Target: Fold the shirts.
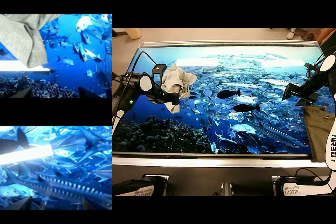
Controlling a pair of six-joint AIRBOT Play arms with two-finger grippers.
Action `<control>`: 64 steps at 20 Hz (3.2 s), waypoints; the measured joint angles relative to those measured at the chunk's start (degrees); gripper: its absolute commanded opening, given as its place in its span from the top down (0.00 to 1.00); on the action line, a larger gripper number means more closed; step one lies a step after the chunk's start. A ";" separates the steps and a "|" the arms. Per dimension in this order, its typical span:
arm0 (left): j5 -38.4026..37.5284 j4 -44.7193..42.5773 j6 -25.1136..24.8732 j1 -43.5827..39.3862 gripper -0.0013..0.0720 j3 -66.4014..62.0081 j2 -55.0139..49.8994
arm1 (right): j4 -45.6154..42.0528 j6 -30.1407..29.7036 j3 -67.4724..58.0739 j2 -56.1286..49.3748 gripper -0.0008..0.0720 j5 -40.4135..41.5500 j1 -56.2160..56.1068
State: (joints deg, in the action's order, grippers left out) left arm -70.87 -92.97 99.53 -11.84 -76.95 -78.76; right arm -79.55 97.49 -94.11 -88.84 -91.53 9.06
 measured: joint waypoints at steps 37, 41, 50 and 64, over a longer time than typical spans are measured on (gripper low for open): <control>8.55 12.15 1.31 7.74 0.95 -29.90 -24.65 | 2.12 0.00 -0.22 0.70 0.07 10.67 0.00; 11.74 13.40 -6.82 -0.02 0.95 -32.35 -10.80 | 2.27 -0.39 -2.32 5.51 0.07 11.10 0.09; 12.31 13.86 -8.13 -29.31 0.95 -23.58 -2.03 | -3.50 0.55 -4.17 29.38 0.07 10.69 0.11; -8.76 10.64 -2.29 -13.53 0.14 -26.56 -13.57 | 4.85 -3.34 9.51 26.99 0.07 -0.09 0.11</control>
State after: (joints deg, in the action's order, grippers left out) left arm -79.64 -82.32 97.23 -25.36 -103.50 -92.33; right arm -74.70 94.15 -84.60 -61.84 -91.61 9.17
